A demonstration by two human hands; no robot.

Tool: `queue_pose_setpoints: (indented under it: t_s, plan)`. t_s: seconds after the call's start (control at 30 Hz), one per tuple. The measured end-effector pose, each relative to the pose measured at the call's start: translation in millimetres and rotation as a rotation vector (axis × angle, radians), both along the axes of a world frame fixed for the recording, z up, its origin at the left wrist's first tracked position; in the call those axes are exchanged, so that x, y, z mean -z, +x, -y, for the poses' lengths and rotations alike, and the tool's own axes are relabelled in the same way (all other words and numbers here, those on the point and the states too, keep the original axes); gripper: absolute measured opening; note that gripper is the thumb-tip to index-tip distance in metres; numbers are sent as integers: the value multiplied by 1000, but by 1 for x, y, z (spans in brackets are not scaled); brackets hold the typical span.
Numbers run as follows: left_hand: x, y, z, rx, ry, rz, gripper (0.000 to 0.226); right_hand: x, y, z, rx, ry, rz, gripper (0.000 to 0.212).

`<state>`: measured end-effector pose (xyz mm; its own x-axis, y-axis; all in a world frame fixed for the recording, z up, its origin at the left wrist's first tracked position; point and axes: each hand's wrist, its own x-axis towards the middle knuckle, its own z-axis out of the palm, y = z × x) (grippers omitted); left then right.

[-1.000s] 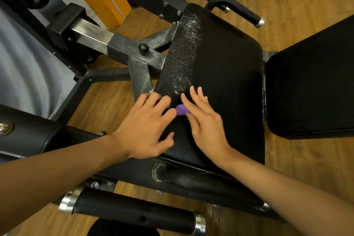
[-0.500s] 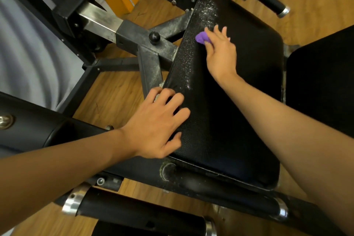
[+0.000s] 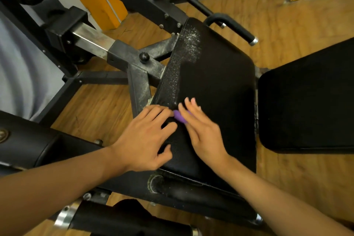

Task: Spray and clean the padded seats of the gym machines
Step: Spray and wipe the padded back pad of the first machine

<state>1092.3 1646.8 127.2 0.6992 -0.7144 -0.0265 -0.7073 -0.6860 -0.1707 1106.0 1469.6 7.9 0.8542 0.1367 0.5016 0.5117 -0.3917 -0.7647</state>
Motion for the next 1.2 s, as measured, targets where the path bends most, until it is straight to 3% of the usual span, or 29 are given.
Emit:
queue_pose_setpoints:
  t_s: [0.3,0.6,0.73,0.87,1.03,1.2]
  plan:
    - [5,5,-3,-27,-83,-103,34,-26,133,4,227,-19,-134,47]
    - [4,9,-5,0,-39,-151,30,-50,277,29,390,155,-363,42]
    - [2,8,-6,-8,-10,-153,30,-48,242,26,328,45,-284,46]
    - [-1,7,-4,-13,1,-149,29,-32,156,18,183,-1,-116,45]
    - [-1,5,1,-36,-7,-133,32,-14,49,10,54,-31,-76,51]
    - [0,6,1,-55,-24,-129,34,-6,68,12,78,-45,-36,51]
